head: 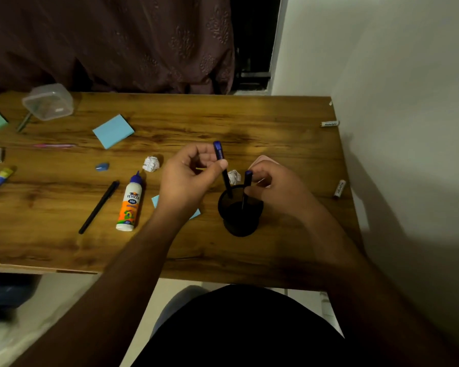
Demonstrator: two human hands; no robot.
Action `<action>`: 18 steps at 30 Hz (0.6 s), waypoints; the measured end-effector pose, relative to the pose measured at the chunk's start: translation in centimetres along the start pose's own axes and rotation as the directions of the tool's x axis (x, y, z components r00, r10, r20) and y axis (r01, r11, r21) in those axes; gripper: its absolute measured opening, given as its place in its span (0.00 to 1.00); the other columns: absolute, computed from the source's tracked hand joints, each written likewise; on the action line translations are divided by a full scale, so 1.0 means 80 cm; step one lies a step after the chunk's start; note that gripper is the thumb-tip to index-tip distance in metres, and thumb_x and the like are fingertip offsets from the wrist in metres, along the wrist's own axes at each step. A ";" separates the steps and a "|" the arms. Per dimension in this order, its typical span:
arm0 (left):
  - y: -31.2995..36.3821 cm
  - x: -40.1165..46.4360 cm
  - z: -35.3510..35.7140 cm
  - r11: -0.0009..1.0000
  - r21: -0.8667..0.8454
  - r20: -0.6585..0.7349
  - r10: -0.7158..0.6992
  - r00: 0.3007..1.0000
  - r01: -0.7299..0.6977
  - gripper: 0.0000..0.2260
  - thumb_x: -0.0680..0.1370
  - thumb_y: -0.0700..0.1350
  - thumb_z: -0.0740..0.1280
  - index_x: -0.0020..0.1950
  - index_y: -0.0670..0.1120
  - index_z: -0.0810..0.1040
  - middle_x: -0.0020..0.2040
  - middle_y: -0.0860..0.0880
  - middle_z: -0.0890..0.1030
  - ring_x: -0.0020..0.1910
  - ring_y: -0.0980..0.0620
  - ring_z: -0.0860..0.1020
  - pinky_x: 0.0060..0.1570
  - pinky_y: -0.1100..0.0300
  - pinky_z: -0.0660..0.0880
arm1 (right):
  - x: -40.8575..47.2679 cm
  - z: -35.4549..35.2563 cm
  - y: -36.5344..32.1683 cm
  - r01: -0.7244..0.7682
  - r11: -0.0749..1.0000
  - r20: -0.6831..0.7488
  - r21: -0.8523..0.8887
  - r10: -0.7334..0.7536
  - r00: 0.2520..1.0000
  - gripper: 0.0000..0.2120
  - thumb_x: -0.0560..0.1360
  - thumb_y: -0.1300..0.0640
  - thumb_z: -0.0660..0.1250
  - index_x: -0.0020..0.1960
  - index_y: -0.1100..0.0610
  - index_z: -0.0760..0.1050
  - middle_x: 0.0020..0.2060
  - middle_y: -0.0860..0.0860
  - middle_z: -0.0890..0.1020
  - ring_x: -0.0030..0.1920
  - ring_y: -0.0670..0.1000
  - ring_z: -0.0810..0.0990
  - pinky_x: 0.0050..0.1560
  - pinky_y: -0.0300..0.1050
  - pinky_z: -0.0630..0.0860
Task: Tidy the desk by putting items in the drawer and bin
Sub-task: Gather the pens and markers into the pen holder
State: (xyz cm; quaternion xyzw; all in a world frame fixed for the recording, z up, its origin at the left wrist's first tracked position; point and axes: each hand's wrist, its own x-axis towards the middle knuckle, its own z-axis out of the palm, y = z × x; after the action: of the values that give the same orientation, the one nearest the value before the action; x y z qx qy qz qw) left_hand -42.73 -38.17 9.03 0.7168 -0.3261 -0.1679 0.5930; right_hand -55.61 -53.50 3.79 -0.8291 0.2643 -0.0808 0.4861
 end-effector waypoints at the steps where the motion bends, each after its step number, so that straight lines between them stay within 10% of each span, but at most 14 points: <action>1: -0.005 -0.002 0.003 1.000 -0.002 0.008 -0.024 1.000 0.024 0.09 0.73 0.39 0.73 0.49 0.49 0.78 0.39 0.51 0.79 0.40 0.57 0.77 0.43 0.65 0.76 | -0.004 -0.004 -0.002 0.003 1.000 -0.003 0.005 -0.003 1.000 0.12 0.72 0.54 0.72 0.55 0.51 0.77 0.51 0.44 0.79 0.52 0.39 0.79 0.50 0.41 0.79; 4: -0.027 -0.008 0.011 0.996 0.026 0.043 -0.081 0.996 0.080 0.10 0.73 0.39 0.73 0.47 0.53 0.77 0.38 0.52 0.77 0.39 0.58 0.76 0.42 0.64 0.76 | -0.024 -0.015 -0.001 -0.034 0.999 -0.010 0.035 0.034 0.999 0.14 0.76 0.61 0.69 0.61 0.56 0.75 0.52 0.45 0.78 0.52 0.34 0.77 0.46 0.29 0.74; 10: -0.057 -0.013 0.014 0.976 0.217 0.124 -0.050 0.991 0.022 0.11 0.72 0.40 0.73 0.41 0.55 0.74 0.38 0.55 0.78 0.41 0.56 0.78 0.43 0.61 0.77 | -0.056 0.014 0.010 -0.211 0.974 0.166 0.084 0.195 0.967 0.39 0.67 0.56 0.78 0.73 0.50 0.64 0.65 0.47 0.74 0.66 0.46 0.72 0.64 0.45 0.71; 18: -0.080 -0.027 0.002 0.965 0.230 0.143 -0.159 0.977 0.123 0.13 0.73 0.44 0.73 0.57 0.49 0.79 0.51 0.54 0.81 0.53 0.56 0.79 0.55 0.57 0.77 | -0.073 0.066 -0.001 -0.156 0.970 -0.025 0.188 0.163 0.986 0.40 0.64 0.62 0.79 0.70 0.49 0.64 0.55 0.34 0.75 0.52 0.25 0.73 0.47 0.25 0.73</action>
State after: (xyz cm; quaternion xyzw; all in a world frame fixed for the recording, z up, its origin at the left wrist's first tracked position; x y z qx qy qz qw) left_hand -42.72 -36.33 2.53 0.7835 -0.3373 -0.2300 0.4685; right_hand -58.45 -46.43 1.87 -0.7545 0.3312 -0.0824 0.5606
